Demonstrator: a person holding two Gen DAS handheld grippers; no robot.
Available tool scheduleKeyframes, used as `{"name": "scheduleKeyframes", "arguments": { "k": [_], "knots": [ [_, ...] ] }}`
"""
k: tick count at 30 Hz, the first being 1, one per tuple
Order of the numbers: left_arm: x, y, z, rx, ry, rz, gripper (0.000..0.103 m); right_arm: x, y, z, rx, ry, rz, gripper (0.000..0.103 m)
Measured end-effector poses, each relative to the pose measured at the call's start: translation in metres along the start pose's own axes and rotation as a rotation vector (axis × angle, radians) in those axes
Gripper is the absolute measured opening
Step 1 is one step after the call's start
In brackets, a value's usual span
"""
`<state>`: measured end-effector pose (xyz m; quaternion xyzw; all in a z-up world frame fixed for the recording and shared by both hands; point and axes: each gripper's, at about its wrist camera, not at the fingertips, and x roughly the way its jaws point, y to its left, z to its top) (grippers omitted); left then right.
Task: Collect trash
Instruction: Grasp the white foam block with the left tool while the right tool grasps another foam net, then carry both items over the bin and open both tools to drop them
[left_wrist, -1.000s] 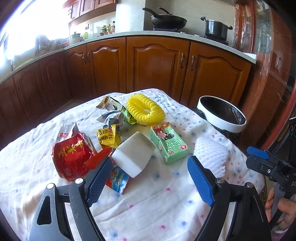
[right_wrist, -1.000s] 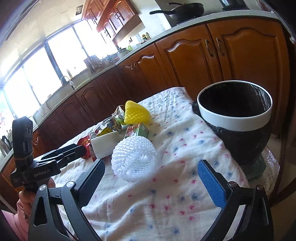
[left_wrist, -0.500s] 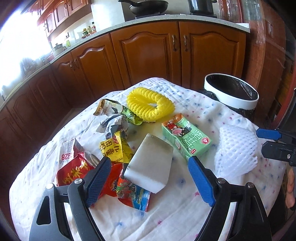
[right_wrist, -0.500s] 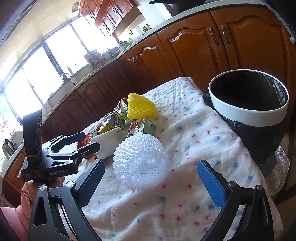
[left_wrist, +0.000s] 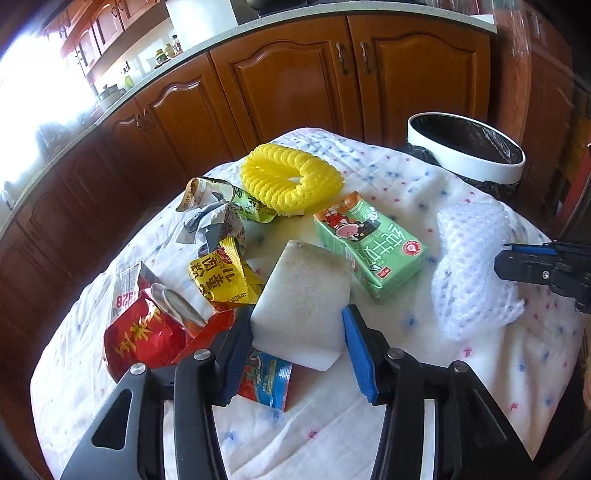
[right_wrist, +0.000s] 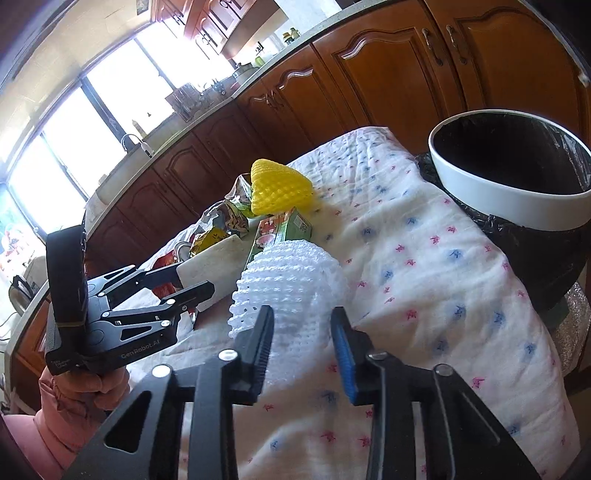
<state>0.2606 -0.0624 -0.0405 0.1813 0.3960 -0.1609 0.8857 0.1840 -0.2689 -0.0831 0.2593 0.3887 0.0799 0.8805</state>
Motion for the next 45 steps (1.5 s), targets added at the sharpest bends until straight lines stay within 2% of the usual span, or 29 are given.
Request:
{"name": "scheduleKeyframes", "arguments": {
  "k": [2,7,14,17,30,45],
  "knots": [
    [-0.006,-0.001,-0.002,-0.024,-0.014,-0.021,0.047,-0.004,0.001,-0.001,-0.007,-0.006,-0.003,0.014],
    [-0.024,0.003,-0.011,-0.149,-0.057,-0.127,0.046,-0.022,0.004,-0.006,-0.021,-0.037,-0.016,0.011],
    [-0.042,-0.002,-0.024,-0.294,-0.115,-0.22,0.046,-0.044,-0.003,-0.007,-0.004,-0.075,-0.026,0.01],
    [-0.048,-0.008,-0.025,-0.323,-0.14,-0.254,0.046,-0.054,-0.006,-0.006,0.001,-0.1,-0.037,0.01],
    [-0.035,-0.04,0.006,-0.303,-0.159,-0.327,0.046,-0.094,-0.041,0.008,0.034,-0.198,-0.13,0.01],
    [0.009,-0.087,0.074,-0.235,-0.166,-0.359,0.046,-0.116,-0.089,0.038,0.067,-0.268,-0.221,0.008]
  ]
}}
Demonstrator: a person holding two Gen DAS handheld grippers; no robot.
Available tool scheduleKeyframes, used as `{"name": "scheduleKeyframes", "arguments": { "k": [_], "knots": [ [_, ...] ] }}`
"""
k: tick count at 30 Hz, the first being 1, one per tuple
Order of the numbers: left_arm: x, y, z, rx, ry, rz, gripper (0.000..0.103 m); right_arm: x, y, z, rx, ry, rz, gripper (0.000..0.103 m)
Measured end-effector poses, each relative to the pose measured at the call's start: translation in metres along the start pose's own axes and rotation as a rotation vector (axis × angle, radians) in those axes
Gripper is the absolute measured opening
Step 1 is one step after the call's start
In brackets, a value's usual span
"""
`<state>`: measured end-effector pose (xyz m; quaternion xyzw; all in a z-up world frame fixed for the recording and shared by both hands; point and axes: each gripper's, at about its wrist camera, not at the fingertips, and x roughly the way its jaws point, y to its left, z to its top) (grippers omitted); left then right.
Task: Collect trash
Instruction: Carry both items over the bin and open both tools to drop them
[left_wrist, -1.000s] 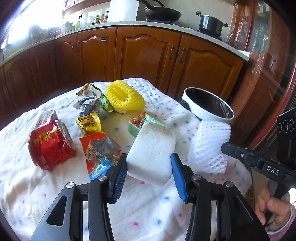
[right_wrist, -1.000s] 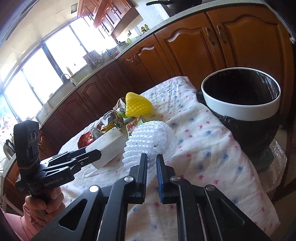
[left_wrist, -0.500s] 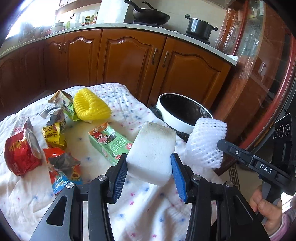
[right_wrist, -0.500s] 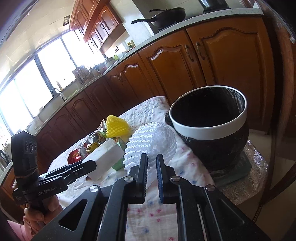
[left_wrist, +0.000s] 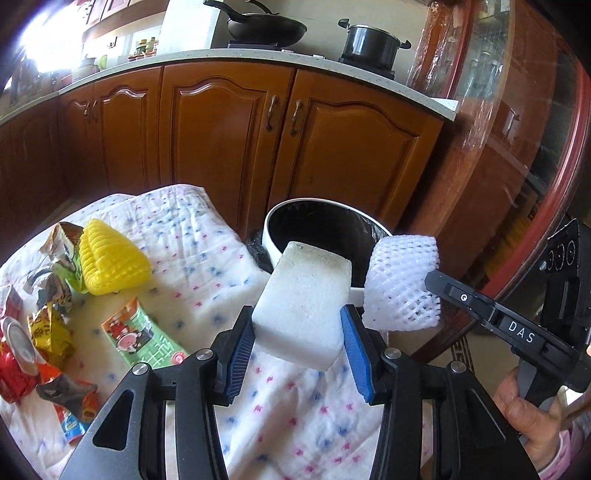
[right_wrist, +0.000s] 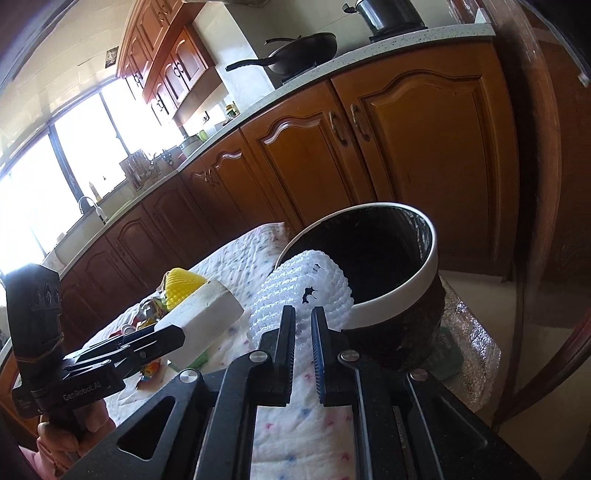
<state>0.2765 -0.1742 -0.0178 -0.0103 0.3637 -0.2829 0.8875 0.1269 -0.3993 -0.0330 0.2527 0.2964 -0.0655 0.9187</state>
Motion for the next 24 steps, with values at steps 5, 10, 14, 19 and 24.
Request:
{"name": "scheduleKeyframes", "arguments": {
  "k": [5,10,14,19,24],
  "knots": [
    [0.027,-0.008,0.021,0.009,0.0,0.001,0.046,0.005,-0.012,0.019,-0.007,-0.033,-0.031,0.007],
    [0.057,-0.016,0.043,0.025,0.005,0.012,0.046,0.018,-0.021,0.039,-0.024,-0.045,-0.064,0.007],
    [0.084,-0.022,0.056,0.037,0.039,0.009,0.046,0.035,-0.028,0.051,-0.039,-0.028,-0.097,0.007],
    [0.116,-0.025,0.067,0.035,0.075,0.016,0.046,0.054,-0.034,0.06,-0.056,0.016,-0.128,0.007],
    [0.139,-0.026,0.071,0.031,0.108,0.021,0.048,0.071,-0.041,0.06,-0.069,0.05,-0.149,0.007]
  ]
}}
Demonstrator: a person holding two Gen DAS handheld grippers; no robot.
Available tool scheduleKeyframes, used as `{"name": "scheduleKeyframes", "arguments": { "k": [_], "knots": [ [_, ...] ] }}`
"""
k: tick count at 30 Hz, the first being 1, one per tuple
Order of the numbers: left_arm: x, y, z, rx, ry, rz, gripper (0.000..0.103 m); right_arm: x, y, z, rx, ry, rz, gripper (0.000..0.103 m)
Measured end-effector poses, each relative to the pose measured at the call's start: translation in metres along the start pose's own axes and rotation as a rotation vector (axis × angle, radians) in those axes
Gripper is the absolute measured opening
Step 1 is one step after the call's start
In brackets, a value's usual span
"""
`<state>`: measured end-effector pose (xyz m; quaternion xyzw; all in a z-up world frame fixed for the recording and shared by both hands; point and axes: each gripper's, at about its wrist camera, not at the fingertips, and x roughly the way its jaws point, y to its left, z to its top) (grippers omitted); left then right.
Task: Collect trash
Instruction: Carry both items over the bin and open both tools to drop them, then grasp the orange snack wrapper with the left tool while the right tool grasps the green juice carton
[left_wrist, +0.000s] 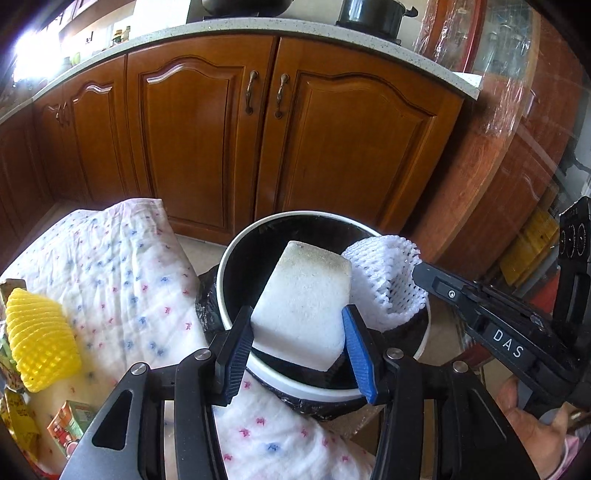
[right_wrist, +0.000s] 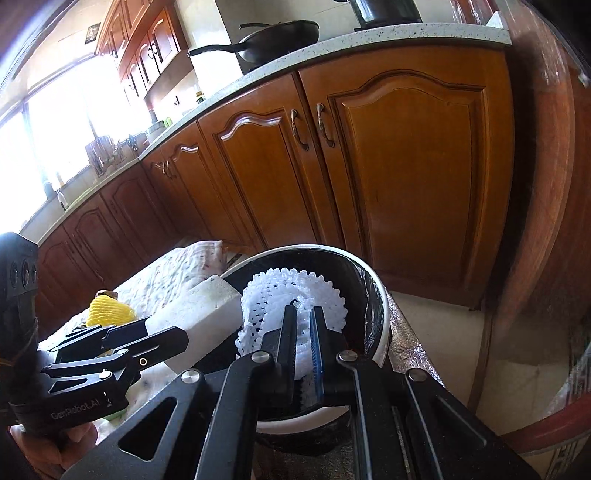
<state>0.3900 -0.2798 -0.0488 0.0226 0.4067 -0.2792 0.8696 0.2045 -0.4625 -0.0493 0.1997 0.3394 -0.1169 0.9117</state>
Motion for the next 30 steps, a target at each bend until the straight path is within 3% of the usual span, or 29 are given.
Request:
{"name": "scheduleKeyframes", "arguments": {
  "k": [5,6,8,13,15,17,21,30],
  "knots": [
    [0.007,-0.001,0.002,0.0,0.019,0.005,0.058,0.009,-0.006,-0.001,0.026,0.021,0.016,0.014],
    [0.008,-0.001,0.002,-0.004,0.022,0.004,0.061,0.01,-0.008,-0.001,0.036,0.024,0.023,0.018],
    [0.005,0.001,0.0,-0.017,0.018,0.006,0.068,0.011,-0.011,0.0,0.05,0.022,0.03,0.047],
    [-0.017,0.006,-0.014,-0.029,-0.009,0.014,0.068,-0.002,-0.013,-0.005,0.074,-0.012,0.05,0.053],
    [-0.029,0.007,-0.024,-0.032,-0.028,0.026,0.07,-0.009,-0.014,-0.008,0.089,-0.03,0.061,0.066],
    [-0.042,0.01,-0.035,-0.041,-0.047,0.042,0.073,-0.017,-0.011,-0.012,0.102,-0.053,0.077,0.085],
    [-0.067,0.017,-0.061,-0.093,-0.059,0.036,0.073,-0.031,0.001,-0.028,0.12,-0.08,0.112,0.09],
    [-0.126,0.046,-0.116,-0.164,-0.08,0.118,0.073,-0.04,0.039,-0.065,0.134,-0.015,0.203,0.09]
  ]
}}
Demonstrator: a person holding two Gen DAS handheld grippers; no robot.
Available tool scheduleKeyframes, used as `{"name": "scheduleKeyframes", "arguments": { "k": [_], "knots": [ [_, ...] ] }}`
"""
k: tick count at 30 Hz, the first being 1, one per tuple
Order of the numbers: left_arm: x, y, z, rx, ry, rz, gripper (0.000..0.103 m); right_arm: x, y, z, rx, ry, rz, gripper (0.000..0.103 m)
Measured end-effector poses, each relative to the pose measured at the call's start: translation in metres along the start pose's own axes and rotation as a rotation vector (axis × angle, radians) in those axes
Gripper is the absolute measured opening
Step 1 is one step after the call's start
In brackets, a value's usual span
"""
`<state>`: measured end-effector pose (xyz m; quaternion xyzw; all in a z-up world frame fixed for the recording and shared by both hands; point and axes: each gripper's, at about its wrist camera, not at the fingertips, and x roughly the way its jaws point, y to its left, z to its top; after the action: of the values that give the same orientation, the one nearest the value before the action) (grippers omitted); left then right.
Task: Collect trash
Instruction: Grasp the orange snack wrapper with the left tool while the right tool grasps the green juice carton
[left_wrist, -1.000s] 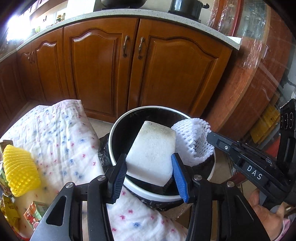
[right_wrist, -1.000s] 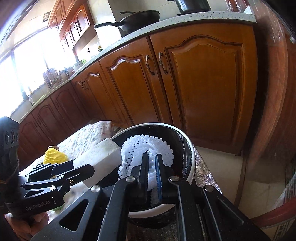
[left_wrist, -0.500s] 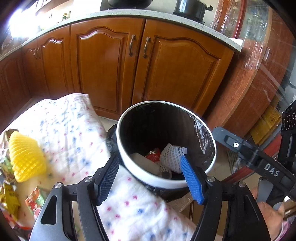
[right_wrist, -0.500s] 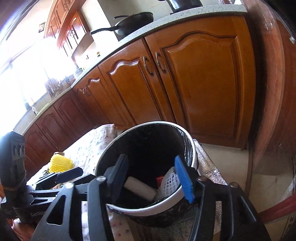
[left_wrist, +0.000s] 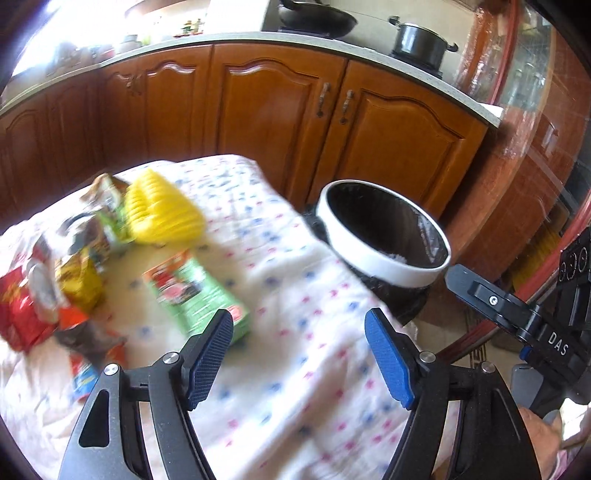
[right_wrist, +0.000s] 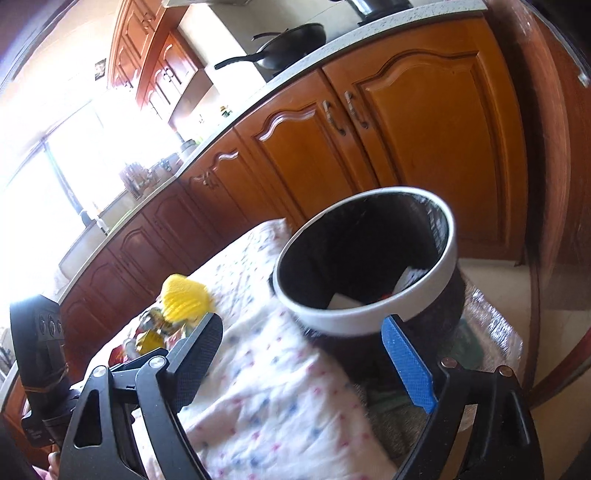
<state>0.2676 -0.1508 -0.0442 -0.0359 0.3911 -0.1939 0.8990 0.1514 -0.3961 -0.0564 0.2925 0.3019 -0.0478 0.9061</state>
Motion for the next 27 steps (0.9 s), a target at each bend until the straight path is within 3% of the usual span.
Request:
{"name": "scheduleKeyframes", "arguments": {
  "k": [15,27],
  "knots": [
    [-0.075,0.078,-0.052,-0.164,-0.027,0.149,0.073,0.012,0.066,-0.055,-0.101,0.105,0.08,0.09],
    [-0.076,0.111,-0.055,-0.252,-0.018,0.212,0.073,0.034,0.112,-0.073,-0.224,0.15,0.113,0.09]
  ]
}}
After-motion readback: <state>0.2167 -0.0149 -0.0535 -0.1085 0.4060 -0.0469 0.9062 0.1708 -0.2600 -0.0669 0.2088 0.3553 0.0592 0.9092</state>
